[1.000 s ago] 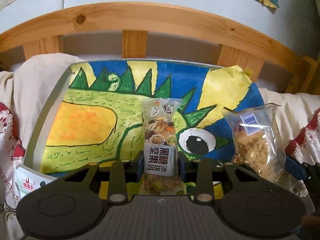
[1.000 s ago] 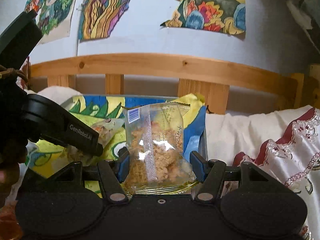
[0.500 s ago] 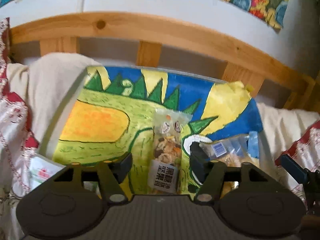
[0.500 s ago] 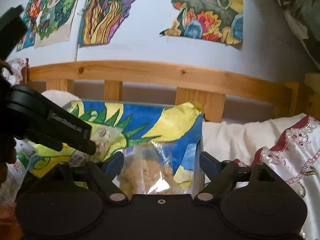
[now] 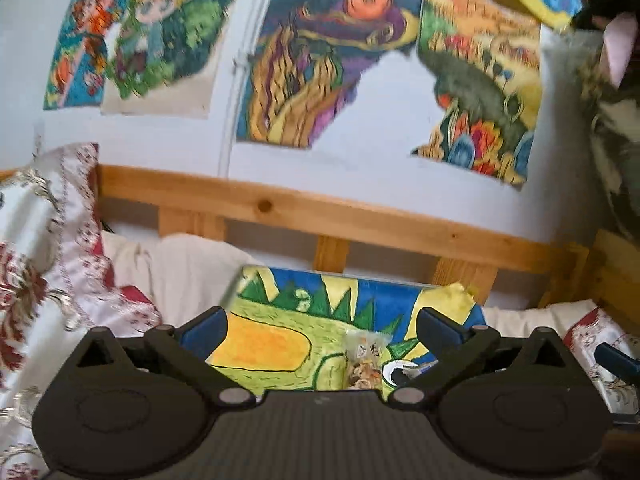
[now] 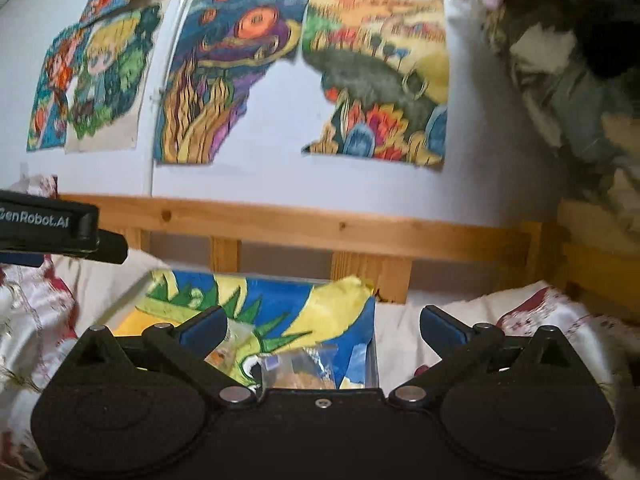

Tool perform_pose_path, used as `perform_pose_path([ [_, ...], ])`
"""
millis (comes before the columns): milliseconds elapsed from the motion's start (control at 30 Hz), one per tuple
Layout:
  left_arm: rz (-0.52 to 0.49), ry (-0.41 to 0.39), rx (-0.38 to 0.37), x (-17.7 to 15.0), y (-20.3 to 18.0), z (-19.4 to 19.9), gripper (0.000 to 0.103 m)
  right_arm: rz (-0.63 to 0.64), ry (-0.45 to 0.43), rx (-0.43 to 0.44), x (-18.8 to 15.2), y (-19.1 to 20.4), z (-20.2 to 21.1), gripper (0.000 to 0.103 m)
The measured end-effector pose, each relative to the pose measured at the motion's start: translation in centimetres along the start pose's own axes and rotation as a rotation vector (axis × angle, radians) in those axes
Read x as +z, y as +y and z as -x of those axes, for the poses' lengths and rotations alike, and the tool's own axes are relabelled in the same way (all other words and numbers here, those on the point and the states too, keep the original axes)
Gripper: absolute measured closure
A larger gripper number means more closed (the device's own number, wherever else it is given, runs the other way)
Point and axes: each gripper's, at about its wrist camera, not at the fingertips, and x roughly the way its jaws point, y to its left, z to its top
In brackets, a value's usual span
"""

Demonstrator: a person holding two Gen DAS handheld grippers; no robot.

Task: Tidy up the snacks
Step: 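Lower both bags into the tray and open both tools, then pull both tools back from the tray toward the remaining snacks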

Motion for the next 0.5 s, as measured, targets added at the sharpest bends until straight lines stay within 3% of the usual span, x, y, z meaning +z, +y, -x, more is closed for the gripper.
perform_pose_path([
  [267,-0.035,-0.096,0.078,-0.2,2.5,6.6,0.001,-0.011,-0.045,-0.011,1.6,1.4,5.2,0.001],
  [500,0.006,-0.04,0.12,-2.0,5.9,10.2,0.001,0.005,-0.057,-0.006,1.2,3.2,9.5,0.001],
])
